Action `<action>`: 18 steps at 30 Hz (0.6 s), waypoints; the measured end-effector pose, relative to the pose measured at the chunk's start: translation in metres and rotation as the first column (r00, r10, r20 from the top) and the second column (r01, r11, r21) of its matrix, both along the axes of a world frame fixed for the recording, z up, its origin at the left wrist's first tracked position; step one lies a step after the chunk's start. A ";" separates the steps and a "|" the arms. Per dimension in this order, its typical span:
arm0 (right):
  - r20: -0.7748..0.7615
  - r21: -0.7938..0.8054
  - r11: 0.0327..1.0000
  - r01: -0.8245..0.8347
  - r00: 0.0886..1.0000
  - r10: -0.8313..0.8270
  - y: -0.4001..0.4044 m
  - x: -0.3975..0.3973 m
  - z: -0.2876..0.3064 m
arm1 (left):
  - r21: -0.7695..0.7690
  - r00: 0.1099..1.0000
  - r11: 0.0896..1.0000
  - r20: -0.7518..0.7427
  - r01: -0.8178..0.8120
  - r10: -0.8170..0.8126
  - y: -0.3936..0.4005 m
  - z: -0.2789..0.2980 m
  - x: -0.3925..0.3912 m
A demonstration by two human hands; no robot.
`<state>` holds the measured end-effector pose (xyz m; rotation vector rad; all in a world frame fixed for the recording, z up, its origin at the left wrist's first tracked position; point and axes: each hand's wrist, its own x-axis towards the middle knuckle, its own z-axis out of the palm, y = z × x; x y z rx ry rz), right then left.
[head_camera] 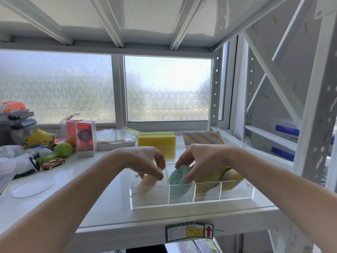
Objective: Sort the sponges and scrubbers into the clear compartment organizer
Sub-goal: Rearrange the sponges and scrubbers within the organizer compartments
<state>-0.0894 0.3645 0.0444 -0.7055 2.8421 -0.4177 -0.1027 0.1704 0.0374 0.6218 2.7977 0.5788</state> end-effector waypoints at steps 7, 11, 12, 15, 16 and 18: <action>-0.008 0.016 1.000 0.013 1.000 -0.013 0.000 0.001 0.000 | 0.119 1.000 0.993 -0.011 -0.004 0.006 0.008 0.000 -0.003; -0.009 0.004 1.000 0.014 1.000 -0.014 0.002 0.003 0.003 | 0.131 0.997 0.991 0.073 -0.014 0.005 -0.003 0.008 0.000; -0.004 0.004 1.000 0.011 1.000 -0.011 0.003 0.003 0.004 | 0.126 0.996 0.992 0.093 -0.011 -0.001 -0.007 0.010 0.001; 0.006 0.009 1.000 0.005 1.000 -0.005 0.004 0.004 0.005 | 0.114 0.985 0.993 0.172 0.009 -0.029 -0.016 0.011 0.003; 0.004 0.013 1.000 0.004 1.000 -0.004 0.003 0.004 0.004 | 0.114 0.981 0.993 0.191 0.019 -0.040 -0.017 0.010 0.003; -0.003 0.018 1.000 0.001 1.000 -0.001 0.002 0.005 0.003 | 0.129 0.977 0.991 0.207 0.034 -0.060 -0.017 0.006 0.003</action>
